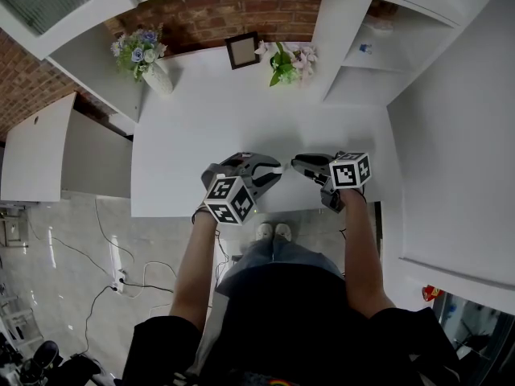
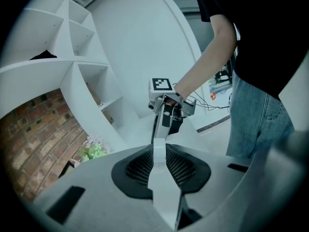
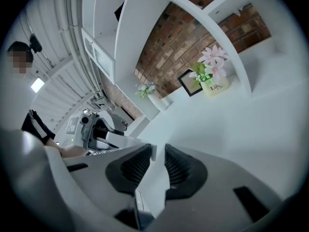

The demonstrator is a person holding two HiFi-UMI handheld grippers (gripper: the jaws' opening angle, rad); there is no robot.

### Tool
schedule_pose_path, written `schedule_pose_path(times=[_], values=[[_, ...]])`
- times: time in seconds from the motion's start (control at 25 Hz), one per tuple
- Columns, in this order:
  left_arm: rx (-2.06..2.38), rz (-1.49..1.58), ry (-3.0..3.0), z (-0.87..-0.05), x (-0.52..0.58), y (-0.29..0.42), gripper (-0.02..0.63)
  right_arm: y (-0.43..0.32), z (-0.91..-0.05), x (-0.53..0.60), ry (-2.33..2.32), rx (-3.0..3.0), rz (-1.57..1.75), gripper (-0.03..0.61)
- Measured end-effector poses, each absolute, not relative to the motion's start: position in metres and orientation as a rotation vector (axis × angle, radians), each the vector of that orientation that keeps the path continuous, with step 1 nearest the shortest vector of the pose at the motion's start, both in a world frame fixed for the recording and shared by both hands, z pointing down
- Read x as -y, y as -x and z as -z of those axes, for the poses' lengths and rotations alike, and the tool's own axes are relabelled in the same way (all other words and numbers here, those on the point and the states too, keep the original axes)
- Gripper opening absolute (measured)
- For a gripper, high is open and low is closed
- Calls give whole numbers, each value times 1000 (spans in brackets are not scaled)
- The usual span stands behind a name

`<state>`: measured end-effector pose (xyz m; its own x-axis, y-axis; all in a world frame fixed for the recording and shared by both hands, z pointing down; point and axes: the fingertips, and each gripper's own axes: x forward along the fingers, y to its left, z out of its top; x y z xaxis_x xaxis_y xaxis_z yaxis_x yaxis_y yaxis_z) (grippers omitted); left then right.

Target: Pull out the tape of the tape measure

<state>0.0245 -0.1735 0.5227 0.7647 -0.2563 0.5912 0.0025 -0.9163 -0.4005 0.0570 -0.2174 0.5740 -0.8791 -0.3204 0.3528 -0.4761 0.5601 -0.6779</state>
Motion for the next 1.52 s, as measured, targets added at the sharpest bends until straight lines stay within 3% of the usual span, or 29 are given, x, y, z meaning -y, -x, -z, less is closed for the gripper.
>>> schedule_pose_path(times=[0.32,0.88,1.52], values=[[-200,904,2585,-517,167,-25,81,-55,-568,210,-555,2664,-1326,31],[-250,1036,2643,-550,177,-21,80,-69,-606,221,-942,2291,-807,26],[-319,1035,2764,-558,186,13,80,-112,-617,232,-1159,2079,-719,26]])
